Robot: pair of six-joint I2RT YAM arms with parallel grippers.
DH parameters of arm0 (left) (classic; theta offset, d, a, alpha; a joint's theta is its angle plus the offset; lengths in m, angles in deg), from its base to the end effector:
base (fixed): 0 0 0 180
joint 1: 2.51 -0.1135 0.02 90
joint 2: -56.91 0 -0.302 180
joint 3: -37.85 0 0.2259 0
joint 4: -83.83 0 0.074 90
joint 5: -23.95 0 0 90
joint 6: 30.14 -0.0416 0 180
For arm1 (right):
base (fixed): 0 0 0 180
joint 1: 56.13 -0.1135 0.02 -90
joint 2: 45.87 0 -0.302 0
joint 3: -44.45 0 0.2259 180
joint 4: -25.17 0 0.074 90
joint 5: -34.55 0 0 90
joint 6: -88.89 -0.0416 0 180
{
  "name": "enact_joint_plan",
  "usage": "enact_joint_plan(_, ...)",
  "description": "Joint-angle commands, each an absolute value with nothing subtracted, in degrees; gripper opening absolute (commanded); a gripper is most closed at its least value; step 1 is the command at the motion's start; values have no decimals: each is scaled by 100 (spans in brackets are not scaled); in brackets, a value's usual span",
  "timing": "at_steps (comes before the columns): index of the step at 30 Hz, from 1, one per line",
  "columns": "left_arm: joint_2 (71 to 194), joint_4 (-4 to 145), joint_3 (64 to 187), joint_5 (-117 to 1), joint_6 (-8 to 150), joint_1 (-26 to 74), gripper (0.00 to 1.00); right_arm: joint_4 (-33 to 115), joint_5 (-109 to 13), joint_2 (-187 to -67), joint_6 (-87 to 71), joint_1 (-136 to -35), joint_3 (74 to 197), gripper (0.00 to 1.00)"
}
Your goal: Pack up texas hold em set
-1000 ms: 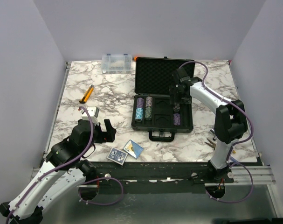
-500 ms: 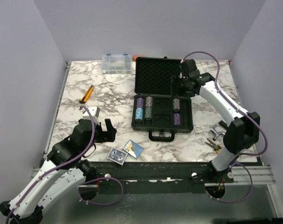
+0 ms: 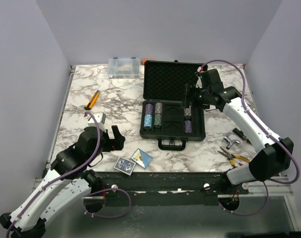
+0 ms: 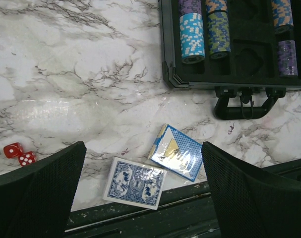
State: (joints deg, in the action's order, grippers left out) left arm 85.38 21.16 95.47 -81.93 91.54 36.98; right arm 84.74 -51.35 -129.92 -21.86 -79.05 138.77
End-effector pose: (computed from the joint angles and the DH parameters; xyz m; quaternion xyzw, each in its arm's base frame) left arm 0.0434 -0.0210 0.3045 -0.0058 0.8750 -0.1737 0.4519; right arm 0.2625 0.1142 0.3666 -0.0302 0.9366 0.1604 0.3101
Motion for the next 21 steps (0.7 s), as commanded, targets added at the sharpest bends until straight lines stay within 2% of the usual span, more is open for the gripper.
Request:
enact_joint_plan(1, 8774, 2131, 9466, -7778, 9886, 3675, 98, 8239, -4720, -12629, -2404, -7906, 13567, 75)
enact_joint_plan(9, 9109, 2166, 9361, -7643, 10405, 3670, 97, 7889, -4599, -12480, -2529, -7902, 13365, 75)
enact_joint_plan(21, 9862, 2167, 9245, -7532, 10790, 3669, 92, 8285, -4507, -12460, -2523, -7906, 13380, 76)
